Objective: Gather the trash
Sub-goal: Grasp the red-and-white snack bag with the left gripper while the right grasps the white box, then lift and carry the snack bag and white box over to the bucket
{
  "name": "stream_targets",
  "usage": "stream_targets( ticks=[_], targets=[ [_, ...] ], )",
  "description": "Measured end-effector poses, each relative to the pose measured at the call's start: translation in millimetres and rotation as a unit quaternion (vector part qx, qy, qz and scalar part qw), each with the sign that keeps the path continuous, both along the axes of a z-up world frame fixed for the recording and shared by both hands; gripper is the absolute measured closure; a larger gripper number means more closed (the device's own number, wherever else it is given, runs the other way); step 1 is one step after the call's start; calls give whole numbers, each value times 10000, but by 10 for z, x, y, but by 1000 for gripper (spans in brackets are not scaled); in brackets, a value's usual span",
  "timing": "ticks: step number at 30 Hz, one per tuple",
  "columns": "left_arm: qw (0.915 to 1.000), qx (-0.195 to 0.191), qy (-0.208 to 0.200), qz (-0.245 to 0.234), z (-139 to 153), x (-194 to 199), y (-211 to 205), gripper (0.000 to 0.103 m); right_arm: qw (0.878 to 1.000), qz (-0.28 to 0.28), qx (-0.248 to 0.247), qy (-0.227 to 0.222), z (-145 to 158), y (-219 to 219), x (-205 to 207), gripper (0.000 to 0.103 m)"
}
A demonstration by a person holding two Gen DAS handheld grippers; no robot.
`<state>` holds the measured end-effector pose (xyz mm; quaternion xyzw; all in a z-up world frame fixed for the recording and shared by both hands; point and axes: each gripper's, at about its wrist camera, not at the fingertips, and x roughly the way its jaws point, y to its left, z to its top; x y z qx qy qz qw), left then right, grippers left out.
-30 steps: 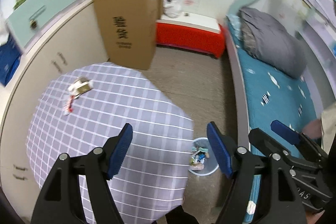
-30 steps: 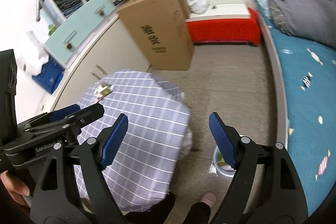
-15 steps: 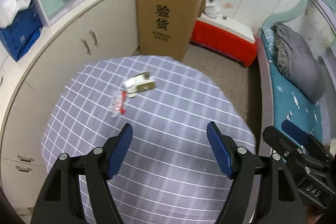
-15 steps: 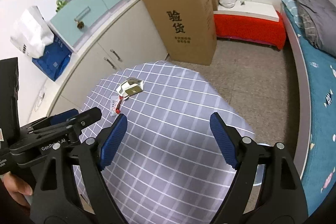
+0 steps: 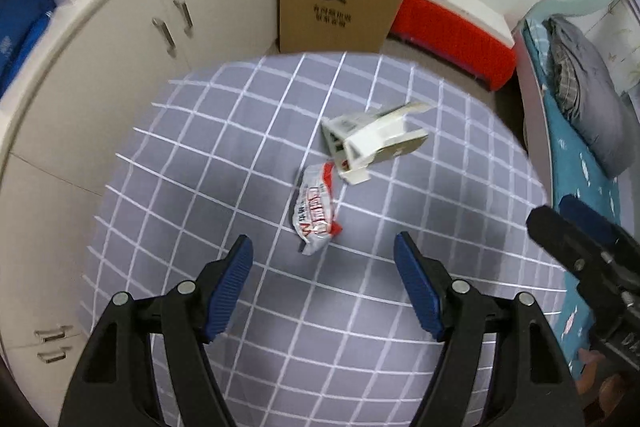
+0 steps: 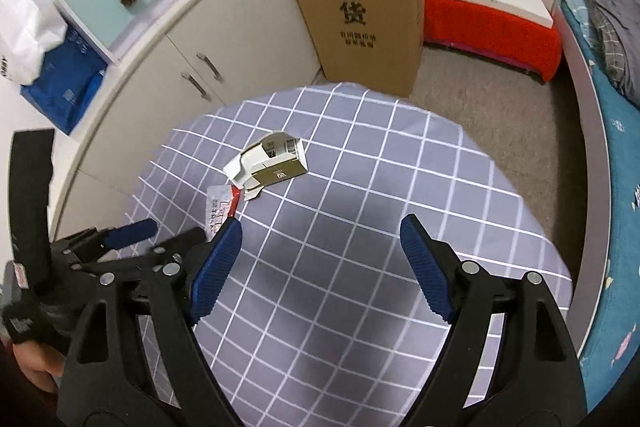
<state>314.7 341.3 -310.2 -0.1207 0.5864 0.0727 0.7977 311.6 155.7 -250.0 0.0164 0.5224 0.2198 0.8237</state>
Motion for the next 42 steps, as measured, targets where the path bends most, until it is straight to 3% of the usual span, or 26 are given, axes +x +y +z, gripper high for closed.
stream_targets(
  ticks=[6, 10, 13, 21, 28, 31, 42],
  targets=[
    [9996, -212, 186, -70, -352, 189, 133, 33, 9997, 8, -169, 176, -210, 211, 171, 23],
    [9987, -286, 387, -155, -506, 266, 172, 67, 9995, 111, -135, 270, -291, 338, 241, 23],
    [9986, -433, 282, -141, -489, 246, 256, 79, 9992, 271, -126, 260, -328, 468, 277, 22],
    [9987, -332, -168, 356, -240, 172, 680, 80, 9969, 733, -273, -12, -404, 924, 369, 19],
    [9987, -202, -123, 445, -208, 183, 789, 80, 9937, 952, -560, -170, -587, 1210, 472, 15],
    [9991, -140, -126, 376, -202, 192, 751, 80, 9944, 798, -687, -124, -636, 1191, 503, 29],
    [9994, 54, -336, -40, 83, 271, 321, 80, 9982, 460, -370, -83, -306, 734, 366, 29]
  ],
)
